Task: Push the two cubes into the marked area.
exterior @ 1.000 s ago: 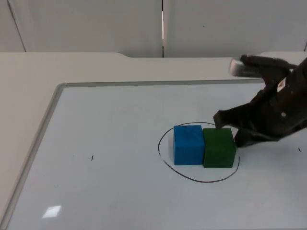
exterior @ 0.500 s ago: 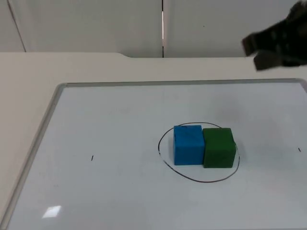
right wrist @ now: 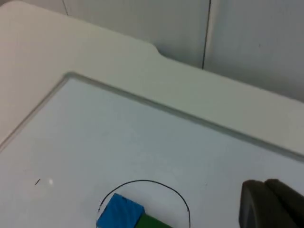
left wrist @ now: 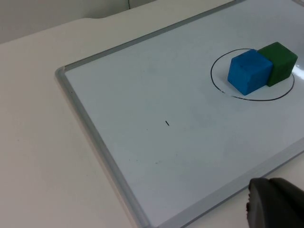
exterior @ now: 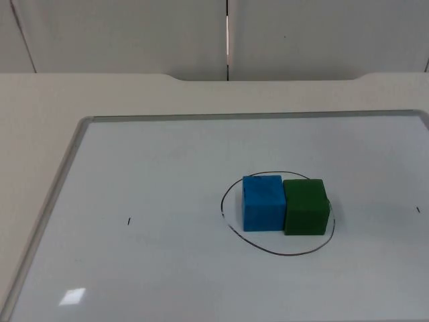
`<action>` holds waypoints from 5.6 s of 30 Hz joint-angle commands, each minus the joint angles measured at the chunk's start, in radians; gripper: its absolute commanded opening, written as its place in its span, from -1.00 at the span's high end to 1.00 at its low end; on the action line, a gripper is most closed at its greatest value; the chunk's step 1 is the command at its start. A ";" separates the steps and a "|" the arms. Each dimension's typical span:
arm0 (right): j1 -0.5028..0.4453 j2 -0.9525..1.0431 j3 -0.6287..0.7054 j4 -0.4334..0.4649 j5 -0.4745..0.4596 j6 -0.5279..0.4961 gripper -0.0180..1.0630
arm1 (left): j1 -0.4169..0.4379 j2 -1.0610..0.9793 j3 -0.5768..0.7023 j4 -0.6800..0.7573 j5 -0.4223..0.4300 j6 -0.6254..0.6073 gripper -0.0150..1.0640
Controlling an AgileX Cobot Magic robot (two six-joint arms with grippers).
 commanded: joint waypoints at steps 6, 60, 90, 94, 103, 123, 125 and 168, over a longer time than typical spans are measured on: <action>0.005 -0.184 0.050 -0.005 0.042 -0.047 0.96 | 0.004 -0.004 0.005 0.008 -0.010 0.000 0.98; 0.005 -1.065 0.455 -0.024 0.569 0.006 0.96 | 0.004 -0.004 0.005 0.010 -0.010 0.002 0.98; 0.005 -1.065 0.455 0.000 0.569 -0.043 0.92 | 0.004 -0.004 0.005 0.011 -0.010 0.002 0.98; 0.005 -1.065 0.455 0.000 0.569 -0.043 0.60 | 0.004 -0.004 0.005 0.011 -0.010 0.002 0.98; 0.005 -1.065 0.455 0.000 0.569 -0.038 -0.97 | 0.004 -0.004 0.005 0.011 -0.010 0.002 0.47; 0.005 -1.065 0.455 0.000 0.569 -0.038 -0.97 | 0.004 -0.004 0.005 0.011 -0.010 0.000 -0.98; 0.005 -1.065 0.455 0.000 0.569 -0.038 -0.97 | 0.004 -0.004 0.005 0.011 -0.010 0.000 -0.98; 0.005 -1.065 0.455 0.000 0.569 -0.036 -0.97 | 0.006 -0.004 0.005 0.011 -0.010 0.000 -0.98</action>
